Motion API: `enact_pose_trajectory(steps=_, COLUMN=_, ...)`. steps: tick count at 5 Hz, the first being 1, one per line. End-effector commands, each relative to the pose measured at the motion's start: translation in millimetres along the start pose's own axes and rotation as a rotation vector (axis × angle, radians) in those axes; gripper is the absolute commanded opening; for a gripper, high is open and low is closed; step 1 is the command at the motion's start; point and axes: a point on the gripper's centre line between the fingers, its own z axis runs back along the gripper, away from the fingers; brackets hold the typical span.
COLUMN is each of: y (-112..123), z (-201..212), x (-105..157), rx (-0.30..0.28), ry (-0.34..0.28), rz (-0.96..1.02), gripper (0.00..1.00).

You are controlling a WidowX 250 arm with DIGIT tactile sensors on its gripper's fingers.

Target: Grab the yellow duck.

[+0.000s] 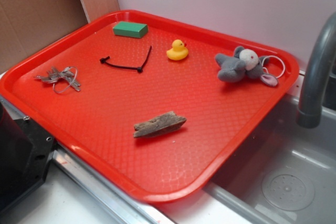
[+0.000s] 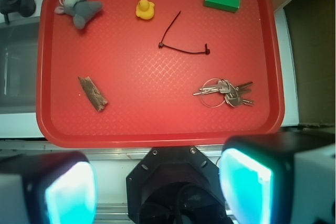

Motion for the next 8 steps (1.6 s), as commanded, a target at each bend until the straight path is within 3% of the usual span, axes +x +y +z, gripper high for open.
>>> enact_pose_trajectory(steps=1, y=0.0, z=0.0, x=0.0, rx=0.0, ry=0.0, rz=0.0, gripper=1.0)
enact_pose_trajectory(steps=3, y=33.5, z=7.0, x=94.4, rx=0.012, ry=-0.013, rz=0.119, gripper=1.0)
enact_pose_trajectory(steps=5, y=43.5, z=-29.6, x=148.9, rx=0.05, ry=0.04, rz=0.05, gripper=1.0)
enact_pose_trajectory(steps=6, y=27.1, z=-85.1, x=169.0, rx=0.061, ry=0.133, rz=-0.096, gripper=1.0)
enact_pose_trajectory(steps=7, y=12.1, z=-127.5, x=161.2, rx=0.077, ry=0.181, rz=-0.115, gripper=1.0)
enact_pose_trajectory(steps=8, y=3.2, z=-140.2, x=154.8, rx=0.079, ry=0.18, rz=-0.101, gripper=1.0)
